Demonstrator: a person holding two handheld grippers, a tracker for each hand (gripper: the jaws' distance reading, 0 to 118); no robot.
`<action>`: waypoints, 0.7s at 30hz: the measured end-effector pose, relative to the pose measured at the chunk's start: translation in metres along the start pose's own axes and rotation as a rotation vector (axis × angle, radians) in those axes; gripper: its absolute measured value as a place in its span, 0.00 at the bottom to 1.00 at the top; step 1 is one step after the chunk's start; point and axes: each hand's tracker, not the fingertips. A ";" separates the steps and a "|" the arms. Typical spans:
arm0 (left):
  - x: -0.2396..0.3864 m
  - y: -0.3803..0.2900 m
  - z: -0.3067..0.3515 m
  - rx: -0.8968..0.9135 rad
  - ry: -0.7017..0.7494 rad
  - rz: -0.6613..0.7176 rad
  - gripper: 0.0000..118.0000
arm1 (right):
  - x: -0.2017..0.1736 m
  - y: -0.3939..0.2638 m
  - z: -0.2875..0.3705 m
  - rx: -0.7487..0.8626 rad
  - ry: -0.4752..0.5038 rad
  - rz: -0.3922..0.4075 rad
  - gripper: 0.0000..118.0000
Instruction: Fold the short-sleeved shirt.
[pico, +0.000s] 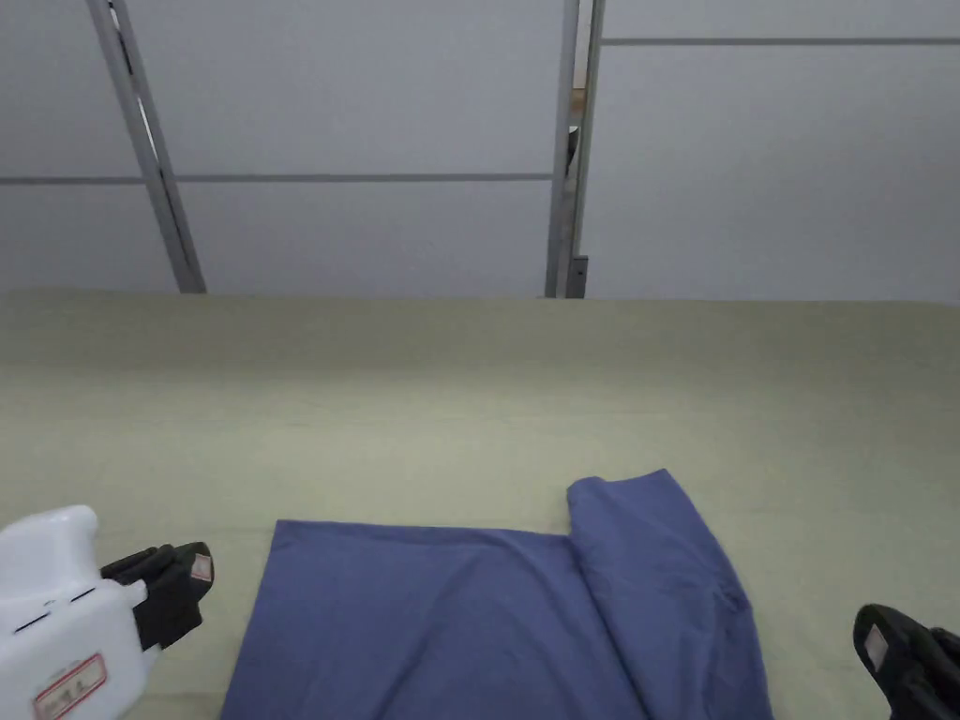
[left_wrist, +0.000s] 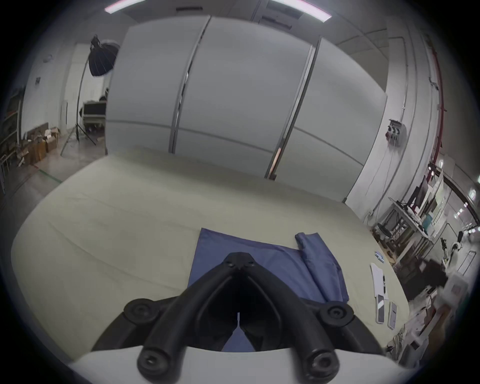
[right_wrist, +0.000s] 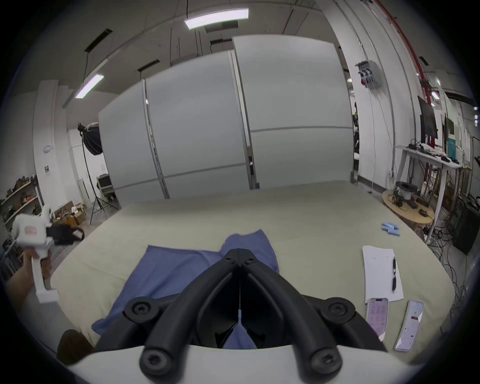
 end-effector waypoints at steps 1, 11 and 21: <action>-0.002 0.010 -0.028 -0.040 0.026 0.000 0.00 | 0.002 -0.003 -0.011 -0.025 -0.003 -0.014 0.02; -0.036 0.005 -0.301 -0.433 0.232 -0.058 1.00 | 0.033 -0.042 -0.122 -0.202 -0.062 -0.080 0.02; -0.036 -0.021 -0.297 -0.308 0.251 -0.137 0.01 | 0.058 -0.070 -0.247 -0.336 -0.162 -0.116 1.00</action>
